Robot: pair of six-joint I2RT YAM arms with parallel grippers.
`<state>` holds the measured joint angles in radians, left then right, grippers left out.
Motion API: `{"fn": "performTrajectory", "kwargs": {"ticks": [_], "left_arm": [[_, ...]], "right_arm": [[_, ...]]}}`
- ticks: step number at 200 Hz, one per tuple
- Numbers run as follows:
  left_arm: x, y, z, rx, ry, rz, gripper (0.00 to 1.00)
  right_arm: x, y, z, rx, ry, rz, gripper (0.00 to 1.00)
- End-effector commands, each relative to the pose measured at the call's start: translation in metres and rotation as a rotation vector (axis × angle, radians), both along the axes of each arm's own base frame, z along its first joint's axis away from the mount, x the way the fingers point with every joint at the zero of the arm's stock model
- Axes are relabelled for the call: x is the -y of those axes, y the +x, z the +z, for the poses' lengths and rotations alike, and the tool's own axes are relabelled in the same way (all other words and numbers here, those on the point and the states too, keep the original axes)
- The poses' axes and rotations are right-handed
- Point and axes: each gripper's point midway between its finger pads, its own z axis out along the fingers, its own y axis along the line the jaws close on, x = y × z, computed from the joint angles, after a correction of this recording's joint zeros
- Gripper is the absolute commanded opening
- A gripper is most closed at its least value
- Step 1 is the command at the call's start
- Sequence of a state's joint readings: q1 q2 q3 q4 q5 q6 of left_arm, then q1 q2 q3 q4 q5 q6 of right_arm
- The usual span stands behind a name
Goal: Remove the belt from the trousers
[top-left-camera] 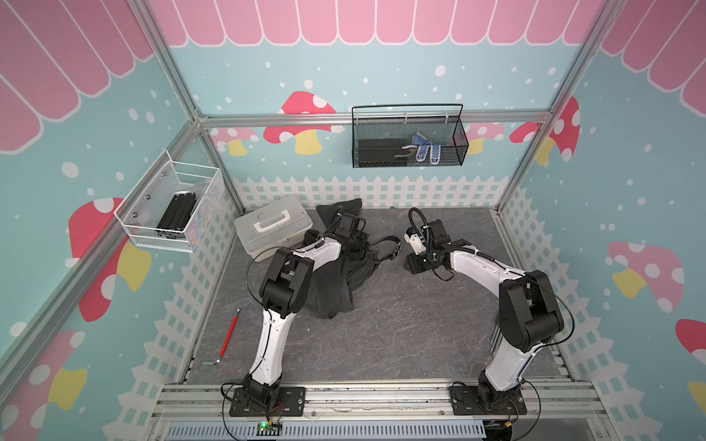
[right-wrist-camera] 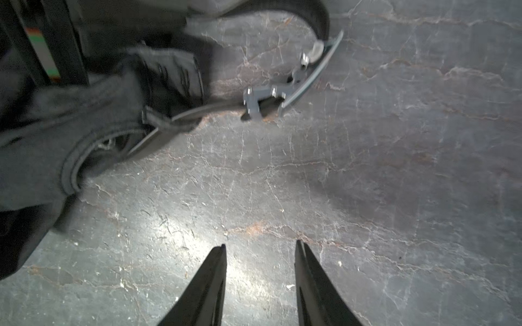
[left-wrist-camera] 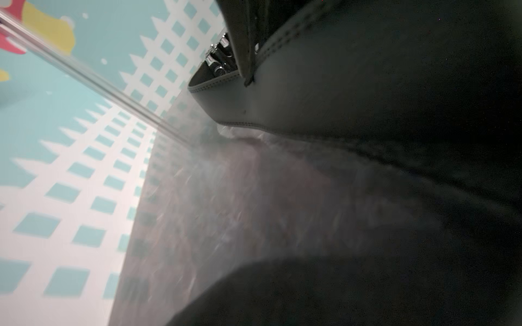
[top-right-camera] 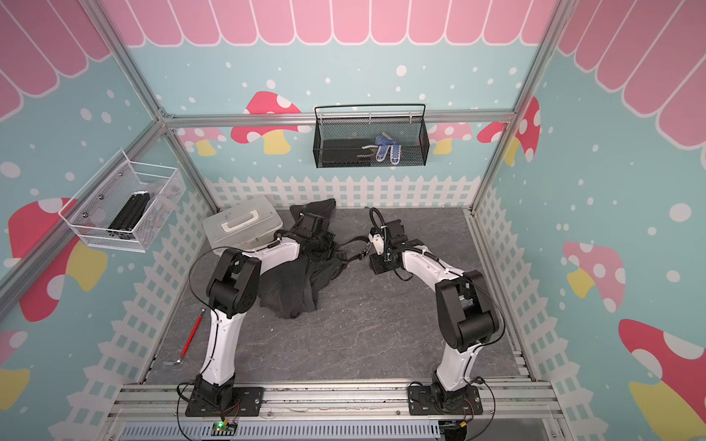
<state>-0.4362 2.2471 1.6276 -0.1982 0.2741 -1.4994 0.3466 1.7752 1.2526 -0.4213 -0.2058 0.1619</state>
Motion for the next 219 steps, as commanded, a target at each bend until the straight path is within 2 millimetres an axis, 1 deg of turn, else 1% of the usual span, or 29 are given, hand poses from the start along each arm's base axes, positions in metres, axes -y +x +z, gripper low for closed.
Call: {"fn": "performTrajectory", "kwargs": {"ticks": [1, 23, 37, 63, 67, 69, 72, 86, 96, 112, 151, 166, 189, 219], "left_arm": [[0.012, -0.032, 0.013, -0.012, 0.002, -0.097, 0.00], [0.010, -0.033, 0.016, 0.006, 0.000, -0.085, 0.00], [0.009, -0.032, 0.016, 0.008, -0.009, -0.084, 0.00], [0.007, -0.029, 0.020, 0.023, -0.005, -0.076, 0.00], [0.007, -0.029, 0.020, 0.021, -0.005, -0.076, 0.00], [0.006, -0.029, 0.020, 0.021, -0.006, -0.075, 0.00], [0.007, -0.029, 0.020, 0.022, -0.007, -0.077, 0.00], [0.007, -0.029, 0.018, 0.017, -0.010, -0.076, 0.00], [0.005, -0.029, 0.017, 0.014, -0.010, -0.073, 0.00], [0.004, -0.029, 0.017, 0.017, -0.011, -0.072, 0.00], [0.000, -0.029, 0.017, 0.021, -0.011, -0.060, 0.00], [-0.001, -0.029, 0.018, 0.023, -0.009, -0.059, 0.00], [-0.004, -0.029, 0.017, 0.022, -0.005, -0.054, 0.00], [-0.005, -0.030, 0.017, 0.021, -0.003, -0.053, 0.00]], "right_arm": [[-0.007, 0.007, 0.003, 0.002, 0.060, -0.046, 0.43], [-0.007, 0.017, -0.004, -0.013, 0.096, -0.137, 0.43], [0.006, 0.027, -0.011, -0.015, 0.070, -0.264, 0.43], [0.015, 0.045, -0.014, -0.028, 0.061, -0.406, 0.43], [0.019, 0.047, -0.010, -0.028, 0.047, -0.433, 0.43], [0.022, 0.045, -0.021, -0.055, 0.020, -0.446, 0.42], [0.025, 0.046, -0.024, -0.069, -0.001, -0.462, 0.42], [0.034, 0.048, -0.023, -0.079, -0.062, -0.505, 0.40], [0.038, 0.049, -0.020, -0.068, -0.071, -0.532, 0.40], [0.036, 0.049, -0.017, -0.053, -0.037, -0.544, 0.41], [0.024, 0.048, -0.028, -0.098, 0.025, -0.540, 0.40], [0.020, 0.048, -0.029, -0.102, 0.045, -0.535, 0.40], [0.016, 0.048, -0.029, -0.107, 0.052, -0.531, 0.40], [0.012, 0.045, -0.035, -0.121, 0.051, -0.531, 0.40]]}}
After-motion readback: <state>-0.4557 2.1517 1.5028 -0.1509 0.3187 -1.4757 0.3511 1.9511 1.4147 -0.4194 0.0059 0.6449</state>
